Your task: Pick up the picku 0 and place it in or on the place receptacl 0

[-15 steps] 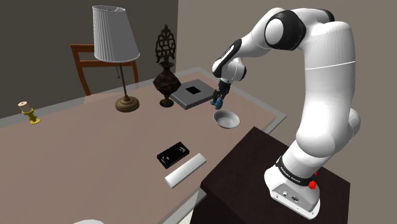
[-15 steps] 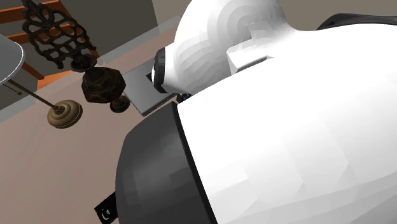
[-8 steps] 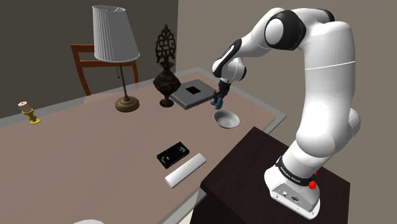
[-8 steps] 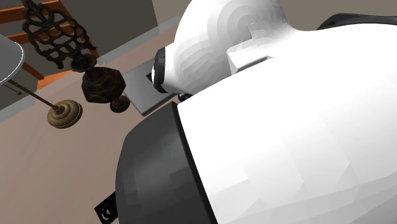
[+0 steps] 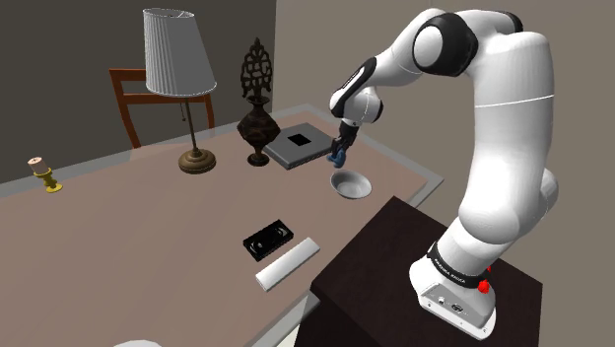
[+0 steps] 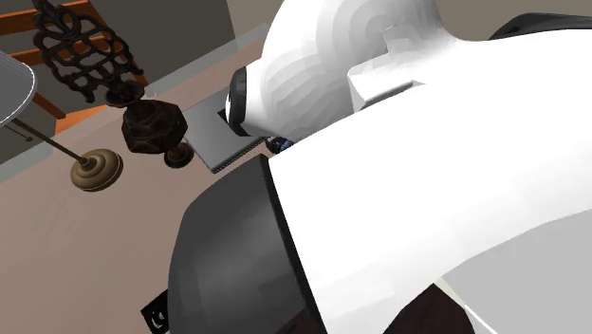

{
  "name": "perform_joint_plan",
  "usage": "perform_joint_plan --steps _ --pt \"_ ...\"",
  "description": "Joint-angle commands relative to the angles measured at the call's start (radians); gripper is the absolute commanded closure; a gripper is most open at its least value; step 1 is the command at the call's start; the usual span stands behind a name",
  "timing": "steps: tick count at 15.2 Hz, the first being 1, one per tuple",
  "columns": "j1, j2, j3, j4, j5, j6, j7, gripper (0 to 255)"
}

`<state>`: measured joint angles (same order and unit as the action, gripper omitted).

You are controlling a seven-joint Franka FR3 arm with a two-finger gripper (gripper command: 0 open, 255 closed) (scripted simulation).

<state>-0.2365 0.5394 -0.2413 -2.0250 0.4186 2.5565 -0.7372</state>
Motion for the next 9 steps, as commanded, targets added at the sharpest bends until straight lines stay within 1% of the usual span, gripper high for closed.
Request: perform_joint_plan --steps 1,9 --pt "0.008 -0.022 -0.009 -0.003 -0.012 -0.018 0.011 255" --pt "0.031 -0.107 -0.042 -0.011 -0.060 -0.091 0.051 255"
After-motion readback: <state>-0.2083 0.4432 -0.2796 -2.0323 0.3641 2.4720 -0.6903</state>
